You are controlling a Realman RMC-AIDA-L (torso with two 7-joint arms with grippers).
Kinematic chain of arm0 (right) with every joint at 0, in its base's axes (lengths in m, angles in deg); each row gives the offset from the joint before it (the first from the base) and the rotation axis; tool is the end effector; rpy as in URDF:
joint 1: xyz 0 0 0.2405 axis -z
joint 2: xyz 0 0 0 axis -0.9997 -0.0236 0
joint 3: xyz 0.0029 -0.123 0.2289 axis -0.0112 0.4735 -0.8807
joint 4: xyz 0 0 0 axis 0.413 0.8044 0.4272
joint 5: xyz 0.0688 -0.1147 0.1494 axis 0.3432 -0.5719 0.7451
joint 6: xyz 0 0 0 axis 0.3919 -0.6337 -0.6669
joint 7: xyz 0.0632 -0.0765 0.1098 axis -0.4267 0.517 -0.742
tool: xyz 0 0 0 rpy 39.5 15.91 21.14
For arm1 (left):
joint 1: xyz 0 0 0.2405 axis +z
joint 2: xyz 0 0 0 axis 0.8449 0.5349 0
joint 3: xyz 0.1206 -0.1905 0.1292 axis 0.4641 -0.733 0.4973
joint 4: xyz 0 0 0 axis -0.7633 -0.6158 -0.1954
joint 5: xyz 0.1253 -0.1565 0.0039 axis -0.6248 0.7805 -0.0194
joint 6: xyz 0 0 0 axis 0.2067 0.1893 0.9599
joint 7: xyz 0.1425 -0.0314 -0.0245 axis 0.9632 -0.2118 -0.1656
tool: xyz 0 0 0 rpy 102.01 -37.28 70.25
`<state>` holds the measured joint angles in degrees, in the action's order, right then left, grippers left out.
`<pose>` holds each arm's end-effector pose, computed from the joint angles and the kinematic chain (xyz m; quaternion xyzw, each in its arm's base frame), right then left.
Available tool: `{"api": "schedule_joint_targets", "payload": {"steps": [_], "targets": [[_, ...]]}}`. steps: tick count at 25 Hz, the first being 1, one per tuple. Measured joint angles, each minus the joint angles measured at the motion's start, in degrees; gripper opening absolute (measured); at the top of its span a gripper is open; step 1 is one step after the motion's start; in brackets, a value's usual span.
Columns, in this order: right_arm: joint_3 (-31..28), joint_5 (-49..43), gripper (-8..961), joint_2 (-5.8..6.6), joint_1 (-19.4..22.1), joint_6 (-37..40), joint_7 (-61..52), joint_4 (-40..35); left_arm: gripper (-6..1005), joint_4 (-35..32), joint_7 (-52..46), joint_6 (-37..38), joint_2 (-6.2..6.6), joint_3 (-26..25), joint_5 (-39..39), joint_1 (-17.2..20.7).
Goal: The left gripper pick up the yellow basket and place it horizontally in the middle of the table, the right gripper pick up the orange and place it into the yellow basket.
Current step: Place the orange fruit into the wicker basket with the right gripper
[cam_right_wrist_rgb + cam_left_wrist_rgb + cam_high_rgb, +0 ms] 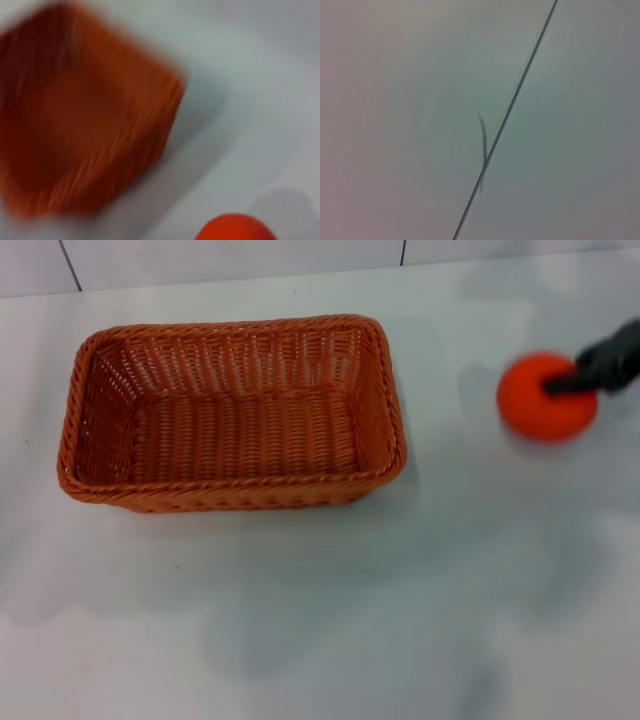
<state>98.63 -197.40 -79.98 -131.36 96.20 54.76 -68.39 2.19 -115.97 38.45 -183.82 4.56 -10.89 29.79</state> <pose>0.2715 0.3891 0.0930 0.3231 0.9291 0.1786 0.0201 -0.2914 0.3524 0.0713 -0.6432 -0.2878 -0.5311 0.4705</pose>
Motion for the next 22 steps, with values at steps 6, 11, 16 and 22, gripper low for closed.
{"api": "schedule_joint_targets", "payload": {"steps": [6,11,16,22], "targets": [[-5.79,24.49,235,-0.28,3.16,-2.53,2.94,-0.57,735,0.45,-0.11,0.69,-0.09,-0.01,0.18,0.76],[-4.23,43.84,193,-5.65,3.3,-3.02,8.78,0.26,736,0.62,-0.13,1.44,-0.11,-0.08,0.58,1.14],[1.96,49.82,172,-10.72,0.12,-3.93,15.4,2.83,735,0.75,-0.13,1.61,-0.15,0.0,0.93,1.28],[8.59,50.74,147,-11.16,-2.99,-7.92,20.37,10.26,734,1.33,-0.13,1.72,-0.12,-0.01,0.94,1.38]]}}
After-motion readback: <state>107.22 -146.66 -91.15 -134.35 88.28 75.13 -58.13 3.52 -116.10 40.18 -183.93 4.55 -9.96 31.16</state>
